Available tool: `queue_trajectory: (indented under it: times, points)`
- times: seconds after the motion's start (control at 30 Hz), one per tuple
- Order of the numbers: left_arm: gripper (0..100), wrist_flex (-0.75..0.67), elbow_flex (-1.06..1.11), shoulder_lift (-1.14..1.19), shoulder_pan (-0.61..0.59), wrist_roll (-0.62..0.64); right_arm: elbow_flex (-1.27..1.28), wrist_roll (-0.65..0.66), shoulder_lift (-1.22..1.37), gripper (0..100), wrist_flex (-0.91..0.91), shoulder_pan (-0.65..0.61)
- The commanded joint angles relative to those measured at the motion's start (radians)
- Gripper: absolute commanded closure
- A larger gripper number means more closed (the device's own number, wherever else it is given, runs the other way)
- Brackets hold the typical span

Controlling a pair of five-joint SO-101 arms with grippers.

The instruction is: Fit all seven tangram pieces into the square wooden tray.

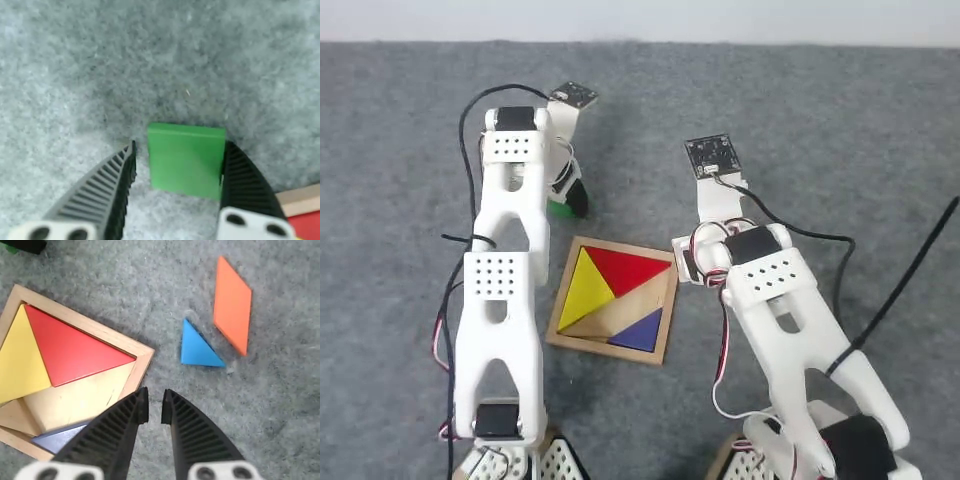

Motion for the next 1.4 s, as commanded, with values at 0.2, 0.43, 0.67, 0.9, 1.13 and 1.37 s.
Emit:
queue_trajectory:
  times: [0.2, 0.43, 0.67, 0.9, 1.13, 1.37]
  points:
    - [81, 0.037, 0.193, -0.117, 0.023, 0.032, -0.063, 0.015, -0.007, 93.7, 0.016, 0.008]
    - [87, 0.037, 0.205, -0.117, 0.055, 0.032, -0.063, 0.015, -0.007, 93.7, 0.016, 0.01]
    - [87, 0.035, 0.205, -0.117, 0.066, 0.037, -0.063, 0.015, -0.007, 93.7, 0.016, 0.013]
    - [99, 0.035, 0.205, -0.12, 0.087, 0.04, -0.063, 0.015, -0.007, 93.7, 0.016, 0.013]
    - [99, 0.035, 0.205, -0.124, 0.118, 0.084, -0.063, 0.015, -0.007, 93.7, 0.016, 0.013]
    - [91, 0.035, 0.203, -0.123, 0.092, 0.087, -0.063, 0.015, -0.008, 93.7, 0.016, 0.013]
